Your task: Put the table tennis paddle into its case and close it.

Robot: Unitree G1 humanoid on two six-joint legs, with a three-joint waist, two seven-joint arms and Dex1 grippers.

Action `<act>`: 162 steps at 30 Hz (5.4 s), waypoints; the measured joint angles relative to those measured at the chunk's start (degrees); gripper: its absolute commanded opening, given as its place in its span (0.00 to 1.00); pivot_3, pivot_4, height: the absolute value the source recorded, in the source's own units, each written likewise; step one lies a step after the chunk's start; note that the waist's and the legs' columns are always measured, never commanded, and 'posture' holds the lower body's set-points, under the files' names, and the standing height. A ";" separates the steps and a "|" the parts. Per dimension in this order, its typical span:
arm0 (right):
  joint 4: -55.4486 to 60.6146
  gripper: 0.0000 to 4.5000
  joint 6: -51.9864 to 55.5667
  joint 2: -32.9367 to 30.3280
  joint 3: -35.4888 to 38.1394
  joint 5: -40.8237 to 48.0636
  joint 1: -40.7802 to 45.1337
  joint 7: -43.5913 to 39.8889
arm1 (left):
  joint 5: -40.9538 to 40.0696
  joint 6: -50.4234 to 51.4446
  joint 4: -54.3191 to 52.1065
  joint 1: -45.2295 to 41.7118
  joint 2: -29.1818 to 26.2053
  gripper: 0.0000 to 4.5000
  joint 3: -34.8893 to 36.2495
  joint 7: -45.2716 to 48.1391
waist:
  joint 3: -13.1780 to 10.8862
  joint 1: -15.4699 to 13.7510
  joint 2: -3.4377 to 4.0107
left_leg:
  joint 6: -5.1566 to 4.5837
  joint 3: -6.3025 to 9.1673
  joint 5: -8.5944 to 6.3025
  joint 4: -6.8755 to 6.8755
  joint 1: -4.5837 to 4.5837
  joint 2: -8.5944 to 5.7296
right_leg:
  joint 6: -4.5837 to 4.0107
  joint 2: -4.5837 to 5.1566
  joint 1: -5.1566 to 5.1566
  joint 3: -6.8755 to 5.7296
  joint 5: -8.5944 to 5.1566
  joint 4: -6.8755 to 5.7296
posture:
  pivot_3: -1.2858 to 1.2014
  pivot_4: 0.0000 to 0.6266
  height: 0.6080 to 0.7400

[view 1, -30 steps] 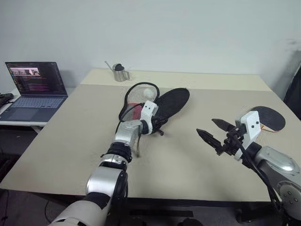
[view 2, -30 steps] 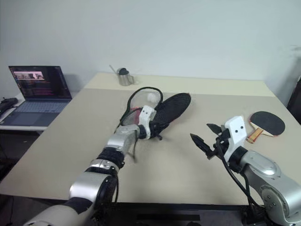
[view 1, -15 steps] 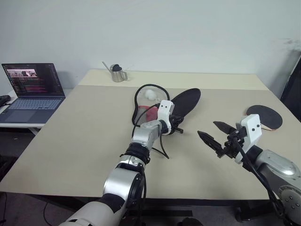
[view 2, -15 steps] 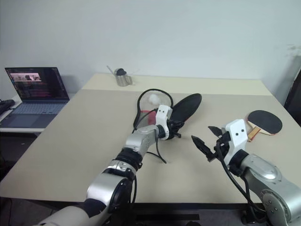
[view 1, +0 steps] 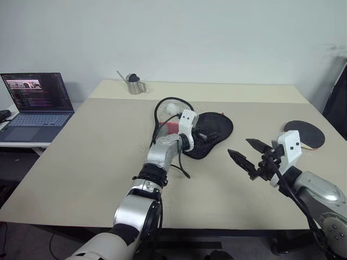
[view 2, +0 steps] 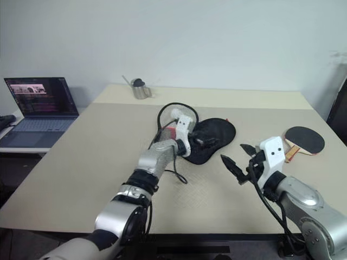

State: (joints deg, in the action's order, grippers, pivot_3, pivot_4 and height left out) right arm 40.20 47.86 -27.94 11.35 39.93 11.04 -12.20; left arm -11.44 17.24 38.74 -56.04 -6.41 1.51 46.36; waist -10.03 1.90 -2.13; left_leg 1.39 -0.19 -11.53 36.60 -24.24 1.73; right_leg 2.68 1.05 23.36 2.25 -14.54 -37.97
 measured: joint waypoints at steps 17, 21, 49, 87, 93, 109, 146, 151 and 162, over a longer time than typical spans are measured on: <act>-30.04 0.91 3.10 15.14 -8.17 -12.47 20.27 11.81 | 3.33 -16.66 11.40 -0.57 -20.23 1.00 -0.12 16.84 | -0.03 -0.34 0.05 | -0.01 -0.02 0.01 -0.09 -0.30 -0.02 | -0.33 0.04 0.26 -0.08 0.18 0.07 | 0.52 0.24 1.00; -36.71 0.91 3.76 18.61 -8.11 -14.08 22.12 12.63 | 3.57 -17.09 11.40 -0.92 -20.19 1.00 -0.14 17.08 | -0.03 -0.30 0.05 | -0.02 0.01 0.01 -0.10 -0.34 0.01 | -0.34 0.02 0.32 -0.10 0.17 0.03 | 0.52 0.24 1.00; -51.32 0.77 -2.57 27.01 -11.51 -23.31 25.87 9.17 | 4.96 -20.23 13.64 -3.15 -18.17 1.00 -1.27 18.08 | -0.03 -0.03 0.06 | -0.02 -0.06 0.01 -0.06 -0.56 0.01 | -0.34 -0.01 0.68 0.00 0.18 -0.15 | 0.52 0.24 1.00; -28.77 0.00 24.49 5.39 2.87 -13.92 16.83 0.49 | 3.26 -16.68 8.55 -0.63 -14.77 1.00 -3.61 28.09 | -0.04 -0.14 0.07 | -0.02 -0.07 0.02 0.05 -0.61 -0.01 | -0.32 -0.02 0.67 0.04 0.19 -0.17 | 0.52 0.24 1.00; -35.89 0.00 22.18 -0.51 0.42 -14.80 19.08 -4.05 | 3.30 -16.76 8.76 -0.69 -13.74 1.00 -3.84 28.03 | -0.04 -0.13 0.07 | -0.02 -0.09 0.02 0.07 -0.60 -0.01 | -0.30 -0.02 0.68 0.06 0.19 -0.18 | 0.52 0.24 1.00; -46.39 0.59 12.88 -1.21 -3.83 -21.03 24.99 -6.30 | 3.31 -16.79 8.76 -0.69 -13.58 1.00 -4.01 27.43 | -0.04 -0.10 0.07 | -0.02 -0.11 0.02 0.08 -0.61 -0.01 | -0.29 -0.02 0.68 0.07 0.20 -0.17 | 0.52 0.24 1.00; -70.41 0.99 -20.91 7.17 9.66 -33.48 26.93 20.38 | 0.70 -13.95 3.12 -4.42 -6.98 1.00 -6.27 29.60 | -0.06 0.01 0.12 | -0.03 -0.17 0.02 0.25 -0.58 -0.05 | -0.26 -0.02 0.67 0.18 0.23 -0.37 | 0.52 0.24 1.00; -81.38 0.99 -27.79 5.19 10.13 -33.65 30.27 22.02 | 0.54 -13.95 2.31 -4.43 -6.71 1.00 -6.33 29.61 | -0.07 0.22 0.14 | -0.03 -0.20 0.02 0.23 -0.56 -0.05 | -0.26 -0.02 0.68 0.22 0.23 -0.37 | 0.52 0.24 1.00; -91.37 0.63 -33.19 4.61 11.82 -30.64 33.86 21.93 | 0.45 -14.38 2.30 -4.43 -6.65 1.00 -6.81 29.78 | -0.09 0.50 0.17 | -0.04 -0.20 0.03 0.23 -0.55 -0.05 | -0.25 -0.02 0.68 0.24 0.23 -0.40 | 0.52 0.24 1.00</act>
State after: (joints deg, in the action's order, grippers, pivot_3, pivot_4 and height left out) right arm -51.17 14.67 -23.33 23.17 9.30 44.90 9.73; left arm -10.99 2.86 41.03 -60.47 -13.07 -5.30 76.14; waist -10.11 2.40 -1.96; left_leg 1.35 -0.40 -11.50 36.84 -24.79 1.68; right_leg 2.43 1.02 24.04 2.49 -14.31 -38.37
